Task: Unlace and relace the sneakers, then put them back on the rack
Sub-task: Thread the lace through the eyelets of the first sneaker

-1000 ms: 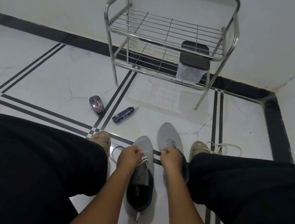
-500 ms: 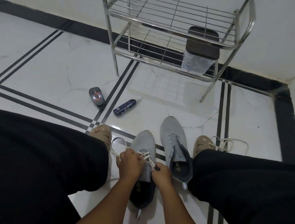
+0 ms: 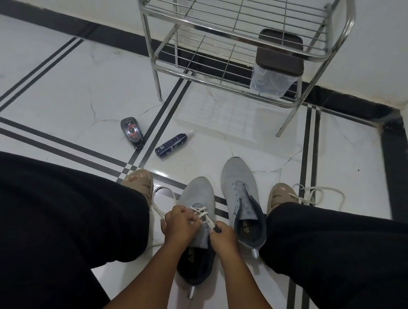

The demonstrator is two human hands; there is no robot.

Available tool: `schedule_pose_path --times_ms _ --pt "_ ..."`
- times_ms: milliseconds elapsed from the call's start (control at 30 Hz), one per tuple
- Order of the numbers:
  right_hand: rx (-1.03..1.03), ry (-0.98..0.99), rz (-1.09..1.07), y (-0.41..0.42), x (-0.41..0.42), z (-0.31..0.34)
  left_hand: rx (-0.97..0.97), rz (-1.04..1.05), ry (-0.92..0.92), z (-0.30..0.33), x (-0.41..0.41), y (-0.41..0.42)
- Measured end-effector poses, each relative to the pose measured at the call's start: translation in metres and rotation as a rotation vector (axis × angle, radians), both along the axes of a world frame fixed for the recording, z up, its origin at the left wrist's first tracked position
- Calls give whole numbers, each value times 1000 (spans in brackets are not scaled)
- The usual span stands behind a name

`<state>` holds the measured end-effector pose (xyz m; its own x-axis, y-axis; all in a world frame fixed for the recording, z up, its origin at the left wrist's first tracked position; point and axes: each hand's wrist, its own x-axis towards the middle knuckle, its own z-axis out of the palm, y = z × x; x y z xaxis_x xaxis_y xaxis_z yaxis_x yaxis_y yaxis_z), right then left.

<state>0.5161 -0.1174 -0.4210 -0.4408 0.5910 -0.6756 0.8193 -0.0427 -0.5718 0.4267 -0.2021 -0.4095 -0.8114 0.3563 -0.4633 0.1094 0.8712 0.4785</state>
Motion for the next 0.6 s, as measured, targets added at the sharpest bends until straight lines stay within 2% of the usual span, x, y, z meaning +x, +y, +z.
schedule_pose_path --times_ms 200,500,600 --pt "-15 3 -6 0 1 -1 12 -7 -23 2 1 0" --pt "-39 18 -10 0 0 0 -40 -90 133 1 5 4" --pt "-238 60 -220 3 -7 5 -11 -127 165 3 5 8"
